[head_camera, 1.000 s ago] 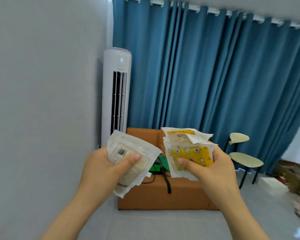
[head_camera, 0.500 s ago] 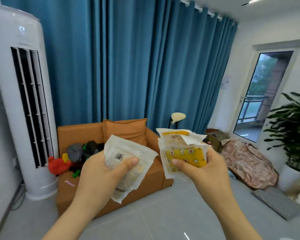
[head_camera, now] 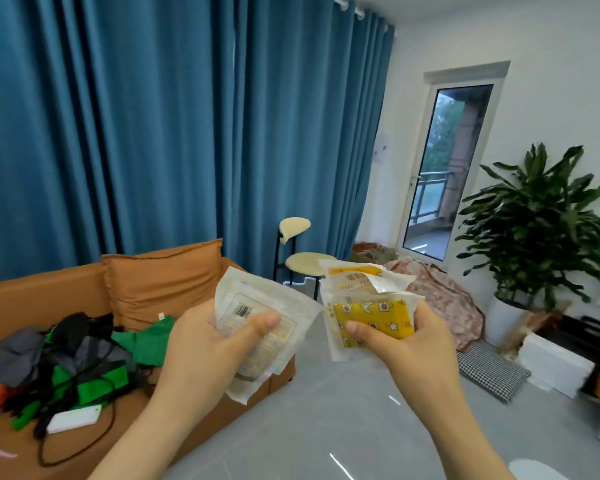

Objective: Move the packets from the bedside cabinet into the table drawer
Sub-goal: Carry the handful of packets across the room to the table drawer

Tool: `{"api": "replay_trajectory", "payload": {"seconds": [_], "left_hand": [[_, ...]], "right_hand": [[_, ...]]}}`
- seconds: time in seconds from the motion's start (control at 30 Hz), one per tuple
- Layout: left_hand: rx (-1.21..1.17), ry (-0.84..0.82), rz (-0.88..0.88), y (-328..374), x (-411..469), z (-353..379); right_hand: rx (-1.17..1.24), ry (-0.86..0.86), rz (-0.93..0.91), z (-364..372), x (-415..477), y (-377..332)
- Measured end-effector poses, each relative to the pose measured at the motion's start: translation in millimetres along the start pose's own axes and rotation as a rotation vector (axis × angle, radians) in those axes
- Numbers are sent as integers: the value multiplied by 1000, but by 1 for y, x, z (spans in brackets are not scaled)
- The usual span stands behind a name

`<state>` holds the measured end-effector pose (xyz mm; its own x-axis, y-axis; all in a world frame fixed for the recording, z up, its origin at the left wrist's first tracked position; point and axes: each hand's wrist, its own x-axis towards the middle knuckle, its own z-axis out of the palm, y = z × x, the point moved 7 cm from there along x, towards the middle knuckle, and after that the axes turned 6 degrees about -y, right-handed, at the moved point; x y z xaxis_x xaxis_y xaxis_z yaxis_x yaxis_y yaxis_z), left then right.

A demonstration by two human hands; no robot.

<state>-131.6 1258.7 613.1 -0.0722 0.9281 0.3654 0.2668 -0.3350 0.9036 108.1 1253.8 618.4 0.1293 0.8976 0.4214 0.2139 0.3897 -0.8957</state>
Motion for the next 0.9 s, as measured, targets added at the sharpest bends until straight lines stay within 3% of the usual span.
{"api": "replay_trajectory", "payload": {"seconds": [0.43,0.7,0.9], "left_hand": [[-132,-224,-21,-87,168,121],[-142,-414,-126,-157,261,195],[-114,-610,-227,-198,283,288]], "right_hand": [[-88,260,123,-37,118,118],[-148,459,319,-47,159,199],[-199,590,458,-82,168,254]]}}
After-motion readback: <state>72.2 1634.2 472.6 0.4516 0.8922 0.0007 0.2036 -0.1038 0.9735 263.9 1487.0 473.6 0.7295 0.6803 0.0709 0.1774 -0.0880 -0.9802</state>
